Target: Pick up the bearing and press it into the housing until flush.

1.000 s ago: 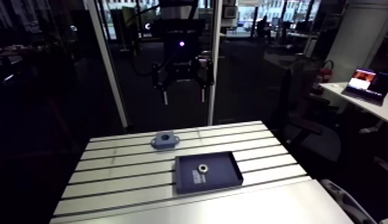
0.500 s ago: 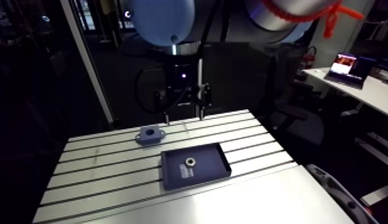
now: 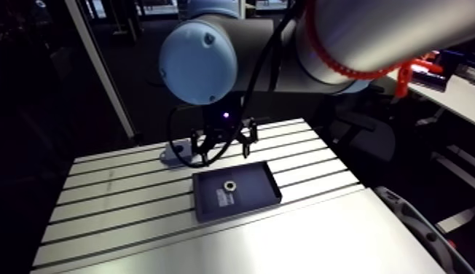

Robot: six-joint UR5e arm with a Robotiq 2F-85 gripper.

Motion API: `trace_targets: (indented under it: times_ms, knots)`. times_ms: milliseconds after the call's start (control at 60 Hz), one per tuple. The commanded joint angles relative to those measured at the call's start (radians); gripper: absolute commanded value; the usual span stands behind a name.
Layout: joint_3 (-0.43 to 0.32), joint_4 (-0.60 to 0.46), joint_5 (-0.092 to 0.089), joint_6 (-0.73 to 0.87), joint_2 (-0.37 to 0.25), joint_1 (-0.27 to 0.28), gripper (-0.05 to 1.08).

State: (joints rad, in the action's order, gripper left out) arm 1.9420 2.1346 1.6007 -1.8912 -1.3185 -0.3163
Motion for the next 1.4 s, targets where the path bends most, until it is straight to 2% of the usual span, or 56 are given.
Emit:
trace_targets:
  times_ms: [17,167,433,500,1283,1400]
  knots:
    - [0.022,0.044,0.001,-0.013,0.024,-0.003,0.13]
    - [0.033,0.06,0.002,-0.012,0.04,-0.003,0.25]
    - [0.054,0.086,0.005,-0.013,0.055,-0.006,0.28]
    - [0.06,0.101,0.005,-0.013,0.057,-0.007,0.33]
    - [0.079,0.103,0.005,-0.012,0.078,-0.023,0.34]
    - [0.082,0.129,0.006,-0.015,0.081,-0.023,0.34]
